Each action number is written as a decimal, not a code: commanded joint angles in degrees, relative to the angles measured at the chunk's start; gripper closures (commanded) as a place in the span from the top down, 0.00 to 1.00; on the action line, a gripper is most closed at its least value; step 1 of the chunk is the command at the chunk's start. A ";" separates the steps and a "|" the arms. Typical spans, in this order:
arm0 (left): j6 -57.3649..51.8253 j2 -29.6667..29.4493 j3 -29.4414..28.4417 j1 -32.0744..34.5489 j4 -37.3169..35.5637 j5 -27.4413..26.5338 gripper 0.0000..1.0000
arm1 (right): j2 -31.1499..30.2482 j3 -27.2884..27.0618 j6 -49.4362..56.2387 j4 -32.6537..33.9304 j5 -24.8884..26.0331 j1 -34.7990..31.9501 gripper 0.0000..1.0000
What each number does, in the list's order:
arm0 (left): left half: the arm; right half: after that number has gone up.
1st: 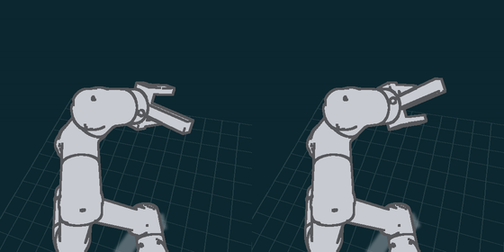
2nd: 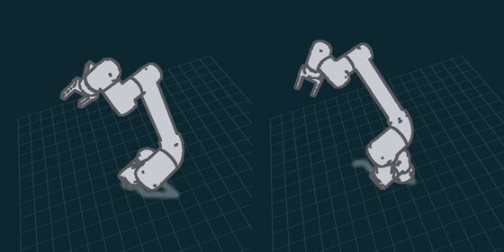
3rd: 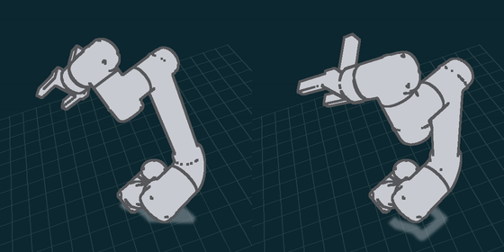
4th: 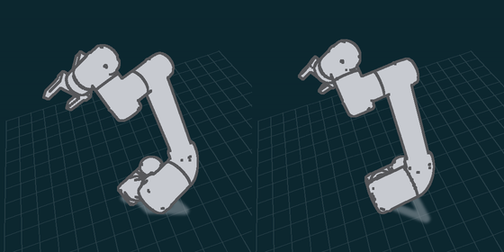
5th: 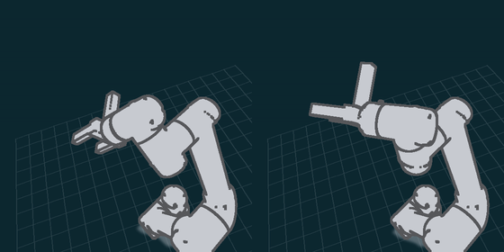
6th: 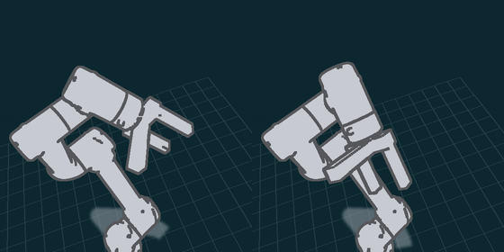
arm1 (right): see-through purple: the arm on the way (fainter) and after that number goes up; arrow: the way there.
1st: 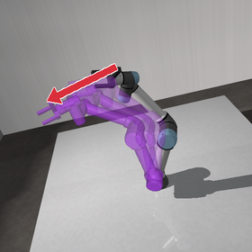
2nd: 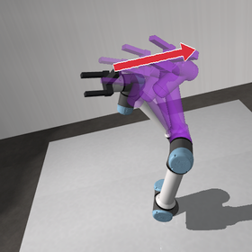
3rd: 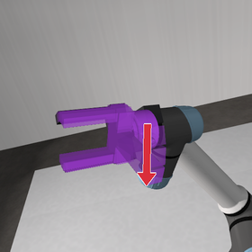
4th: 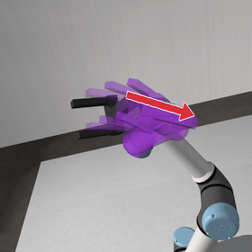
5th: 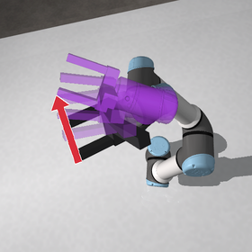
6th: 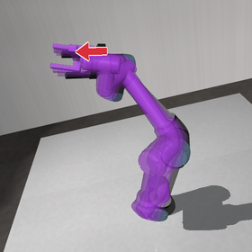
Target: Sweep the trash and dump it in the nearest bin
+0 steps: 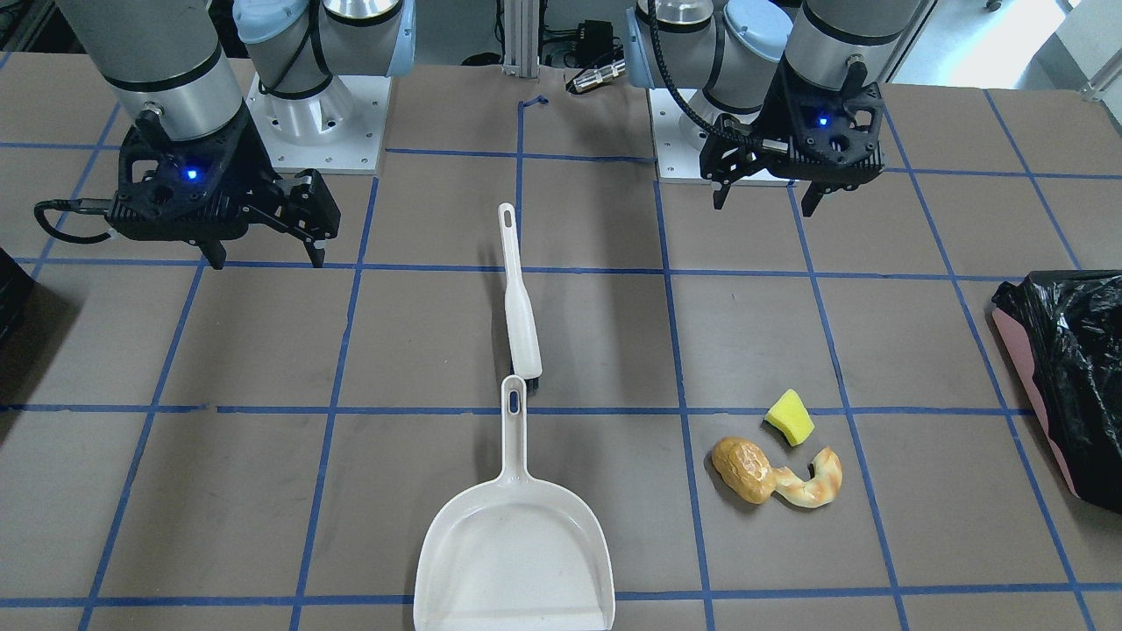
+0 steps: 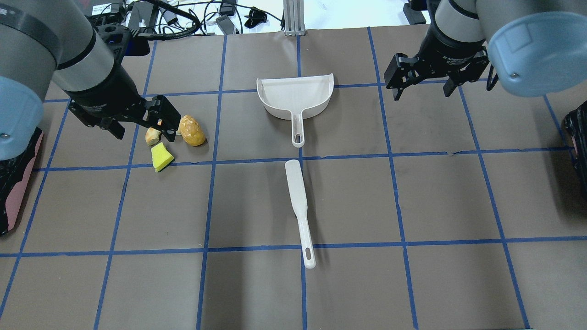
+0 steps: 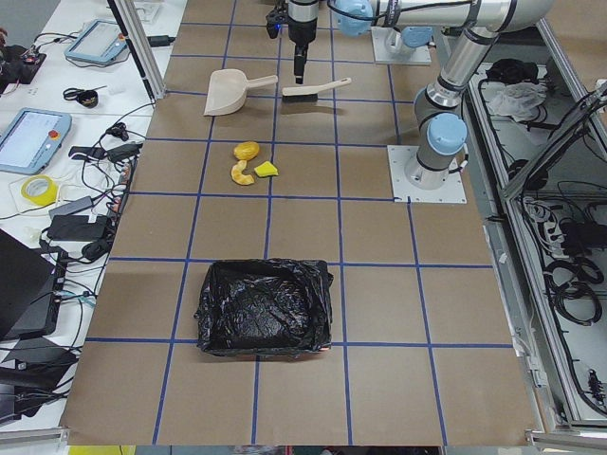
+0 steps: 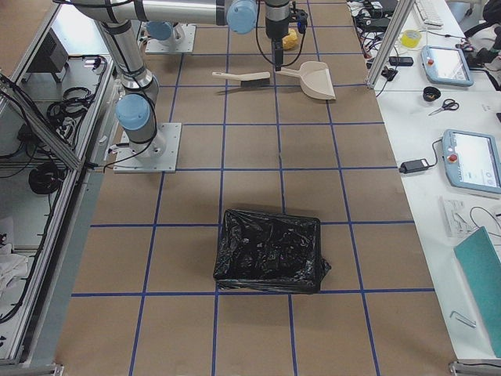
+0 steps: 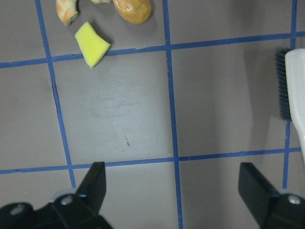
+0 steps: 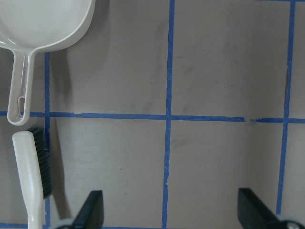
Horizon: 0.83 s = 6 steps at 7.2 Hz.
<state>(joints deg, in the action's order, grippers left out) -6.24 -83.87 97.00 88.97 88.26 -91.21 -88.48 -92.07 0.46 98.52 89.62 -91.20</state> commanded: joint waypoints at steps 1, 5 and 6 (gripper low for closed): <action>0.00 -1.28 -0.41 -0.03 -0.37 0.51 1.00 | -0.55 -1.18 -1.33 -0.17 -1.02 -0.82 1.00; -0.09 -9.10 -1.11 0.41 -12.21 5.68 1.00 | -0.20 -8.98 -8.77 5.26 -1.64 -12.84 1.00; 0.87 -12.34 -4.07 0.50 -12.41 6.04 1.00 | -0.03 -10.66 -8.98 6.67 -1.72 -14.61 1.00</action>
<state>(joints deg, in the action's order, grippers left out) -6.10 -92.69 95.36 89.37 77.57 -86.15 -88.59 -100.30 -6.71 103.22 87.99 -103.19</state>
